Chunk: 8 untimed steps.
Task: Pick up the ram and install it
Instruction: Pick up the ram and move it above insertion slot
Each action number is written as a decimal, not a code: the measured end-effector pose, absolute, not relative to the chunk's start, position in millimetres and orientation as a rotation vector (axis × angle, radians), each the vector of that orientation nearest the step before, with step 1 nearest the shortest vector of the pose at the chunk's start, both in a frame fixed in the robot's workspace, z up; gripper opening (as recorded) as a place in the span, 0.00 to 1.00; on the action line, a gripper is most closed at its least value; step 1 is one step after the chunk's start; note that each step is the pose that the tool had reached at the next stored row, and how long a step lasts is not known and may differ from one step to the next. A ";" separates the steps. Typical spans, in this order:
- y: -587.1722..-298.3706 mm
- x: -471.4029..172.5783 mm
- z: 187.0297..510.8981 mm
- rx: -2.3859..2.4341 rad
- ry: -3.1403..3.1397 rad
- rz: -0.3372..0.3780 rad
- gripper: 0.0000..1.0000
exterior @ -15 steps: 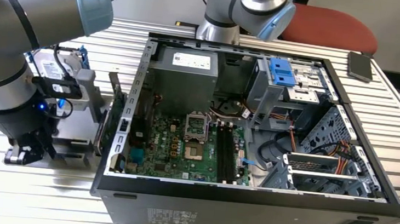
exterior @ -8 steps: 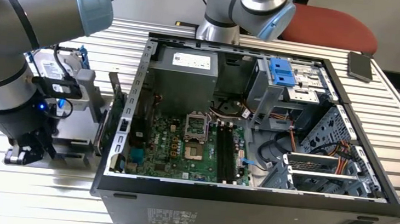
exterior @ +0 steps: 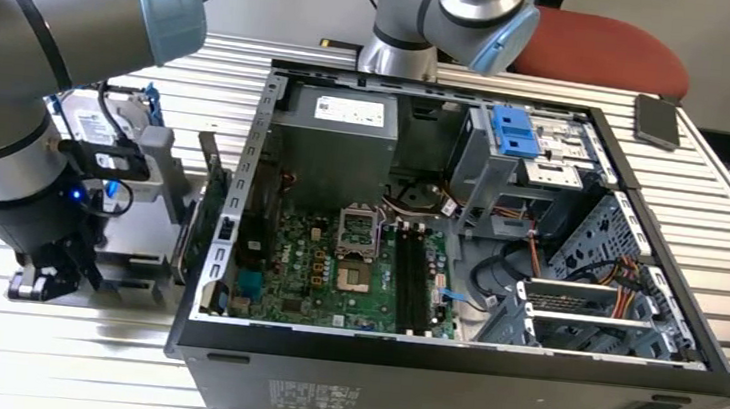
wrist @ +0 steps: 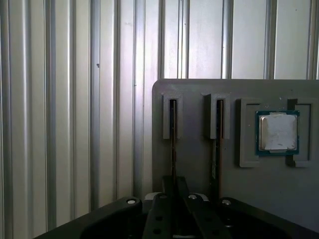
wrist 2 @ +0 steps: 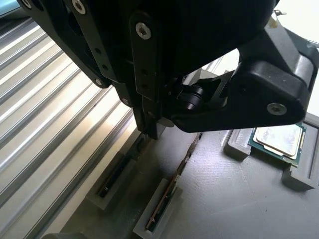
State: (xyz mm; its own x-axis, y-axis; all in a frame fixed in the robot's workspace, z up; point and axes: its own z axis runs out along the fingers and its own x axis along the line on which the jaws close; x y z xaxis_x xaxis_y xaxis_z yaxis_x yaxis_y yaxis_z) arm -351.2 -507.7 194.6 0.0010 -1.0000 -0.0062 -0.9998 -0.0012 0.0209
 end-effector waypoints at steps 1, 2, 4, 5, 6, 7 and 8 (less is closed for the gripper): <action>-507.7 -351.2 194.6 2.215 -2.213 -0.030 0.00; -507.6 -351.2 194.6 2.215 -2.213 -0.030 0.00; -507.6 -351.2 195.3 2.216 -2.213 -0.030 0.00; -507.6 -351.2 196.1 2.216 -2.213 -0.030 0.00; -507.6 -351.2 197.7 2.215 -2.213 -0.030 0.00; -507.6 -351.2 199.3 2.215 -2.213 -0.030 0.00; -507.6 -351.2 201.0 2.215 -2.213 -0.030 0.00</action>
State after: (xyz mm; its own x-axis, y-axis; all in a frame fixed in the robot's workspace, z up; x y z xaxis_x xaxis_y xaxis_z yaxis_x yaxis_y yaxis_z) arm -351.2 -507.6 201.0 0.0010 -1.0000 -0.0061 -0.9998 -0.0011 0.0208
